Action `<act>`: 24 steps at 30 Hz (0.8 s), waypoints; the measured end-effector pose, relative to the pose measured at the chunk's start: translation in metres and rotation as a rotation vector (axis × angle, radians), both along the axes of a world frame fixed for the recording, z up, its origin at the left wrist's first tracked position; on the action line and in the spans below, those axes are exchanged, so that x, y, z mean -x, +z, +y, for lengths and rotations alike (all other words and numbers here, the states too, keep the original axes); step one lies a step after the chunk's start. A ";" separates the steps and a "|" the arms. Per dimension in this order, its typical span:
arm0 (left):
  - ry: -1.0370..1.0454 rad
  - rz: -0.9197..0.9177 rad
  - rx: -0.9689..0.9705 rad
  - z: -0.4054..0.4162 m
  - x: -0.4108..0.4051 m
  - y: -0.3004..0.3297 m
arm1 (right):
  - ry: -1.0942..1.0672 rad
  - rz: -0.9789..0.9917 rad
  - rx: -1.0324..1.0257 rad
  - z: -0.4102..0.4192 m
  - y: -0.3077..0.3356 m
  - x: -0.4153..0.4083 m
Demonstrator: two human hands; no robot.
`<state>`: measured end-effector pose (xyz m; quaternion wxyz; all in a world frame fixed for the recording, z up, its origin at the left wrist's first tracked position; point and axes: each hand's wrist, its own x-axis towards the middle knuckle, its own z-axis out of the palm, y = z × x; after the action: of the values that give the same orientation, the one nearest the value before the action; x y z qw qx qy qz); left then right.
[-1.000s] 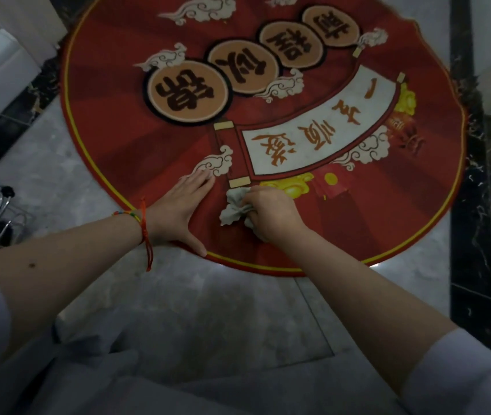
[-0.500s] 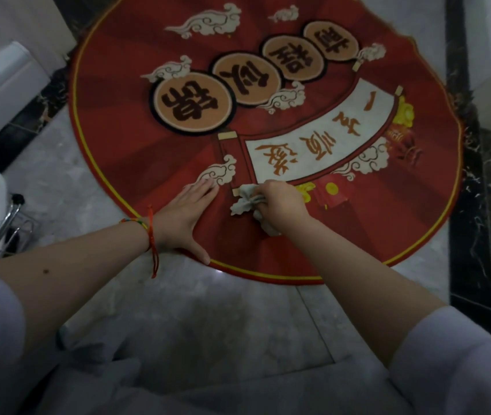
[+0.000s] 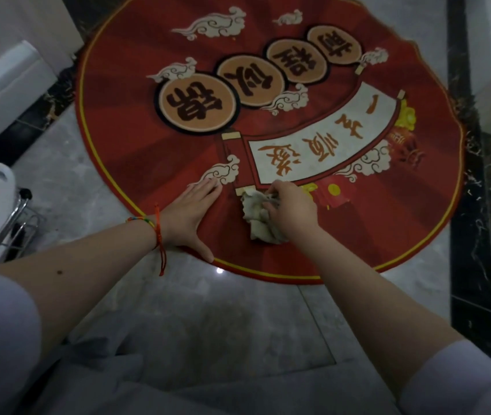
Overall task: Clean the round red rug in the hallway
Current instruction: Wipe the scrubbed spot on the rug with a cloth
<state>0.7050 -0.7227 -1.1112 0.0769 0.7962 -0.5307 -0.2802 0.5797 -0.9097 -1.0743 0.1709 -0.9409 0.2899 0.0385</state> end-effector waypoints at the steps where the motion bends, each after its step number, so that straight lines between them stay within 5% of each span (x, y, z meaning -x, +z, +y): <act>1: -0.002 -0.003 0.000 0.000 0.000 -0.001 | 0.027 -0.043 0.090 0.005 -0.006 0.002; 8: -0.003 -0.006 0.014 0.001 0.000 -0.003 | 0.406 -0.264 0.293 0.035 -0.032 0.034; 18: 0.000 0.016 0.031 0.001 -0.002 -0.005 | 0.473 -0.300 0.116 0.027 -0.031 0.030; 21: 0.000 0.009 0.026 0.000 -0.004 -0.005 | 0.537 -0.017 0.174 0.021 -0.017 0.011; 24: -0.008 -0.001 0.029 0.001 -0.003 -0.007 | 0.468 -0.052 0.090 0.019 -0.021 0.005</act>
<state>0.7085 -0.7216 -1.1181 0.0871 0.7931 -0.5378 -0.2723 0.5743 -0.8907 -1.0950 0.1227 -0.9898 0.0608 0.0398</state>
